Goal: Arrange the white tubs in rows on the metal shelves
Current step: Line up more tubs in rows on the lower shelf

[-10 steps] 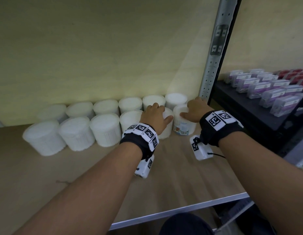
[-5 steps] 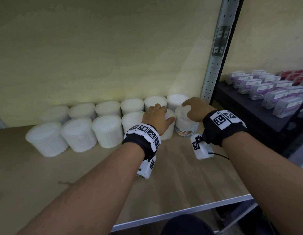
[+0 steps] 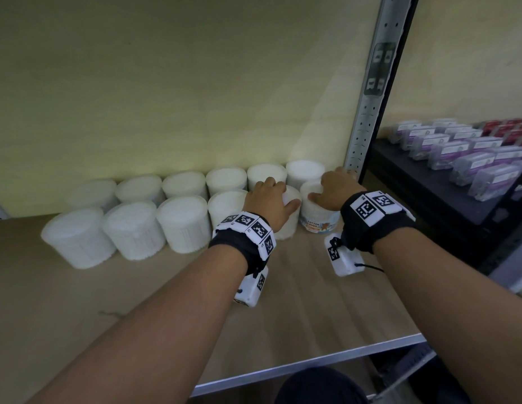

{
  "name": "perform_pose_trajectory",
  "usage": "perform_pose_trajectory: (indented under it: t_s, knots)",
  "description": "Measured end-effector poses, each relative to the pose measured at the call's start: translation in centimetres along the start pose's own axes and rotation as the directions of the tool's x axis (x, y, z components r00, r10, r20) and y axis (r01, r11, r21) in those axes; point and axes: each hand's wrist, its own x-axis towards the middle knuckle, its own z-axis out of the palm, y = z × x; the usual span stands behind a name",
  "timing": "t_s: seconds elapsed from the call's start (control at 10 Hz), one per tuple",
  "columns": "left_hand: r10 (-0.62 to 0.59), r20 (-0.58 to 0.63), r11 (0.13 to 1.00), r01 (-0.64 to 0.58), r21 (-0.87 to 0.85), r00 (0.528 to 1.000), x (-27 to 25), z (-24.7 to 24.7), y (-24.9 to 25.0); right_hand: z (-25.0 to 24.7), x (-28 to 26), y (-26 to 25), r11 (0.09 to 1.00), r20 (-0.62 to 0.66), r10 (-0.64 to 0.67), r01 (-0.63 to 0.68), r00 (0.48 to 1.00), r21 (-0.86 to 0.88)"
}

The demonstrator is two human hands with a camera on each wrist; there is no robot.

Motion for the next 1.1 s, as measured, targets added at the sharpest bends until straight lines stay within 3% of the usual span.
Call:
perform_pose_trajectory:
  t_s: [0.6, 1.0, 1.1]
  knots:
    - [-0.011, -0.012, 1.000, 0.011, -0.027, 1.000, -0.2, 0.0, 0.1, -1.6, -1.2, 1.1, 0.979, 0.055, -0.189, 0.183, 0.981, 0.091]
    - [-0.016, 0.012, 1.000, 0.016, -0.023, 1.000, -0.2, -0.3, 0.4, -1.3, -1.8, 1.9, 0.967, 0.026, -0.233, 0.228, 0.972, 0.109]
    - [-0.016, 0.065, 0.999, 0.018, -0.033, 0.998, -0.1, -0.8, 0.4, -1.2, -1.7, 1.8, 0.968, 0.025, -0.228, 0.224, 0.973, 0.110]
